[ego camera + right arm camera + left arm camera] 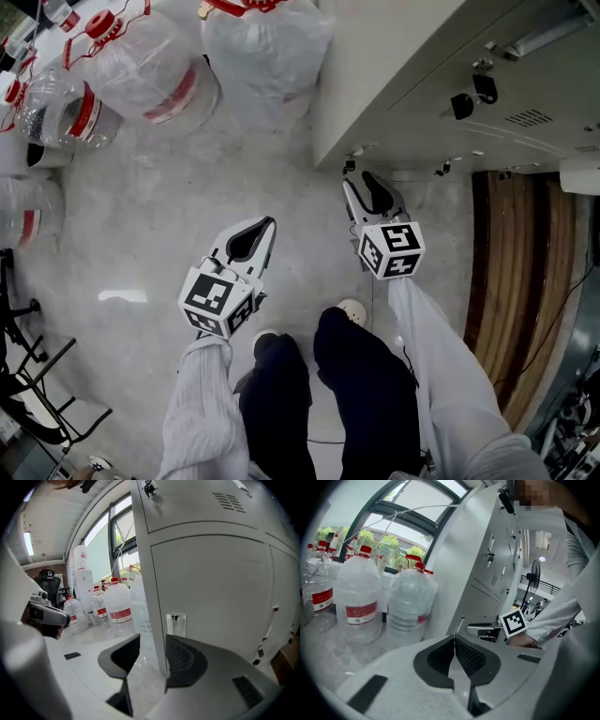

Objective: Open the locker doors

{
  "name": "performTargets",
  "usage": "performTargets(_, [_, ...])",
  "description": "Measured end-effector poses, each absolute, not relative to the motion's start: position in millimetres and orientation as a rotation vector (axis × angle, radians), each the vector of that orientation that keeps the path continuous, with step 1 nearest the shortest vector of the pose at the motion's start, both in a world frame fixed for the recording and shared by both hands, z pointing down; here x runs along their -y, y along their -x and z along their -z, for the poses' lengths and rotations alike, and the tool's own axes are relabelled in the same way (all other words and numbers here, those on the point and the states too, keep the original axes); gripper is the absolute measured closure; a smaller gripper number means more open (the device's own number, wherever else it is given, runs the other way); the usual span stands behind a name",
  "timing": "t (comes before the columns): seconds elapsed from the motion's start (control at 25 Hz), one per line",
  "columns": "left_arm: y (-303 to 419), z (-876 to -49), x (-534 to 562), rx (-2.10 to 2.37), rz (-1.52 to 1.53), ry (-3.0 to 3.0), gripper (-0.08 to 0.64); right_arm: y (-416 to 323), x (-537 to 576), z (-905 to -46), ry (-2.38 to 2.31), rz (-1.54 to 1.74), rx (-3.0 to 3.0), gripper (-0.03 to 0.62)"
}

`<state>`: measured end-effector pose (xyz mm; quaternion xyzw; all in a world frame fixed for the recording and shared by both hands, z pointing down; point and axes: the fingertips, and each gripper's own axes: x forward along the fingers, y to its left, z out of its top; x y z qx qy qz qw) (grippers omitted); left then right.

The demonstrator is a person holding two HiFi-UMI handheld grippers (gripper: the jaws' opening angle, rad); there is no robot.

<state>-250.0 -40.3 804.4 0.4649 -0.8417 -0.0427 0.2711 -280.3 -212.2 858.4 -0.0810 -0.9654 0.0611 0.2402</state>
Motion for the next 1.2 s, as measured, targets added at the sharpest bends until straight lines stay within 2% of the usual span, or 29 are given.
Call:
performTargets(0.36, [271,-837,35,2.298,0.149,-1.206,0.549,315,225,-889,0.207,-0.097,2.655,0.434])
performTargets(0.56, [262,-848,36,2.263,0.013,-1.27,0.549,327,227,-889,0.203,-0.052,2.657,0.434])
performTargets(1.2, [256,-849,43,2.227,0.01,-1.291,0.549,340,226,-891,0.157,0.026,2.606,0.434])
